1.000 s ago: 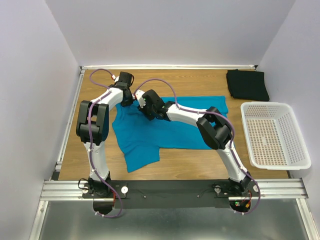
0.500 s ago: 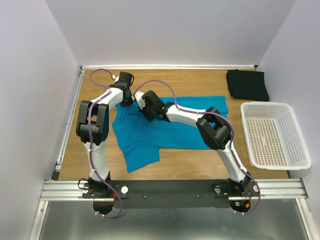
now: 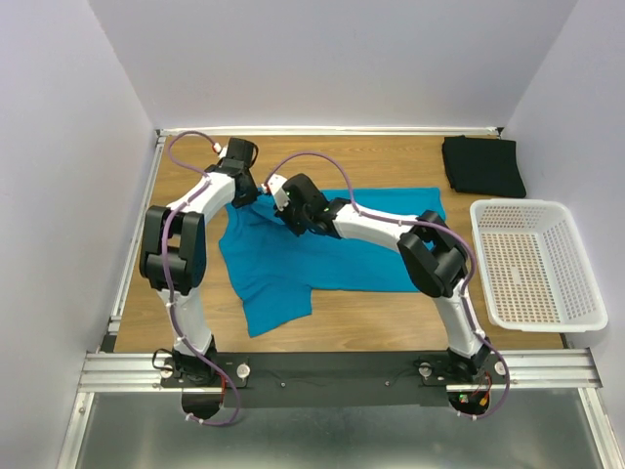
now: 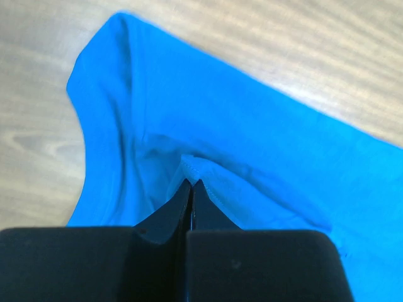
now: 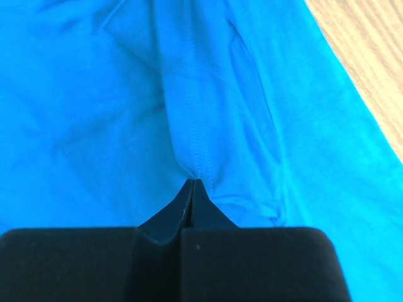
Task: Fold and stack the t-shirts
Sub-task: Fold the tshirt
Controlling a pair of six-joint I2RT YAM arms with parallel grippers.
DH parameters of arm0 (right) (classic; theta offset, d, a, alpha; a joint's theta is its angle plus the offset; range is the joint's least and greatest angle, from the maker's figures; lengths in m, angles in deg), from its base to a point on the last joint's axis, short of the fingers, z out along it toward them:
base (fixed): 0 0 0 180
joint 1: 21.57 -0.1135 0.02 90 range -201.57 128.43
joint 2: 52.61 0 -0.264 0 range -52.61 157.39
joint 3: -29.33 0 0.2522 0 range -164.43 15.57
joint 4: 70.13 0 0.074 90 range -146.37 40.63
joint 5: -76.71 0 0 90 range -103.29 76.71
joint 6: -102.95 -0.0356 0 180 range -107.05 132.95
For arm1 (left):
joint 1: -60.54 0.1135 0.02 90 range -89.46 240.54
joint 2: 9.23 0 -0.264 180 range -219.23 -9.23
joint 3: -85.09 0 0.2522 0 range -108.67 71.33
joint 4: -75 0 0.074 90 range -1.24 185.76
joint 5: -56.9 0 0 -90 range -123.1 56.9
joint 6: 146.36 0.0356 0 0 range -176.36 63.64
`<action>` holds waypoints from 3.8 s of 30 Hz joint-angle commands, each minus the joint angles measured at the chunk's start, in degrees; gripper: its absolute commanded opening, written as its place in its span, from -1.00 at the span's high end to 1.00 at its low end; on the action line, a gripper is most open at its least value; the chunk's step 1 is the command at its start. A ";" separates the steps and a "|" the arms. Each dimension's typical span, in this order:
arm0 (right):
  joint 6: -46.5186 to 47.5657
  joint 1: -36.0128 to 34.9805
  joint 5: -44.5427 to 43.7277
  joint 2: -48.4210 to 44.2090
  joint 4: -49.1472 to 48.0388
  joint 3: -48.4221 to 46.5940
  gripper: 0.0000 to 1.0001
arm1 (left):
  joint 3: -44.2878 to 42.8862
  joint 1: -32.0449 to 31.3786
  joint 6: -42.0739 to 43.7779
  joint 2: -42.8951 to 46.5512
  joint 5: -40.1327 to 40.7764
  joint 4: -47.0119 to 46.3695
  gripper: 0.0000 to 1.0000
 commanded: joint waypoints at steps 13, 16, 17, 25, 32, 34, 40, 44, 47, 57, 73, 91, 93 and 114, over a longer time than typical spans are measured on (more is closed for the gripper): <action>1.97 -0.60 -0.34 -6.09 1.64 5.84 0.99 | 15.32 -0.31 -0.94 13.57 -4.46 3.10 0.88; 2.06 -0.60 -0.34 -6.44 2.26 6.11 0.99 | 16.82 -0.40 -1.03 14.28 -4.55 3.19 0.88; 1.97 -0.60 -0.26 -6.71 2.35 6.02 0.99 | 17.18 -0.40 -1.03 14.28 -4.73 3.19 0.88; 3.29 -0.60 -0.78 -8.03 4.54 5.58 0.99 | 17.45 -1.80 -1.29 14.37 -7.01 3.71 0.85; 4.34 -0.60 -1.22 -8.38 6.56 5.58 0.99 | 18.23 -2.59 -1.47 14.10 -8.50 4.06 0.85; 4.52 -0.60 -1.66 -8.73 7.01 5.93 0.99 | 18.58 -2.77 -1.47 14.10 -9.12 4.41 0.84; 5.22 -0.60 -3.42 -9.17 7.71 6.28 0.99 | 19.02 -4.00 -1.47 14.54 -11.58 5.73 0.80; 5.13 -0.51 -4.38 -9.96 8.24 6.55 0.99 | 19.29 -4.44 -1.03 15.07 -13.16 6.70 0.78; 5.57 -0.60 -5.17 -10.31 8.41 6.99 0.99 | 19.38 -4.71 -1.03 14.90 -13.34 6.70 0.77; 5.66 -0.60 -5.53 -9.17 8.94 8.56 0.97 | 20.96 -4.97 -0.77 13.23 -12.90 5.74 0.66; 4.43 -0.51 -6.59 -7.05 9.03 9.62 0.35 | 22.72 -5.32 -0.33 14.45 -16.86 4.59 -0.26; -19.89 24.50 -4.57 -18.13 12.63 15.59 -0.29 | 4.09 -1.72 -2.44 6.30 -2.71 1.79 -0.15; -22.71 27.69 -4.30 -18.49 12.72 17.09 -0.24 | 0.67 -1.46 -2.61 1.99 -2.18 1.52 -0.04; -31.52 43.34 -6.06 1.27 12.37 6.74 -0.05 | -16.82 7.33 -2.79 -19.28 -3.41 3.53 0.06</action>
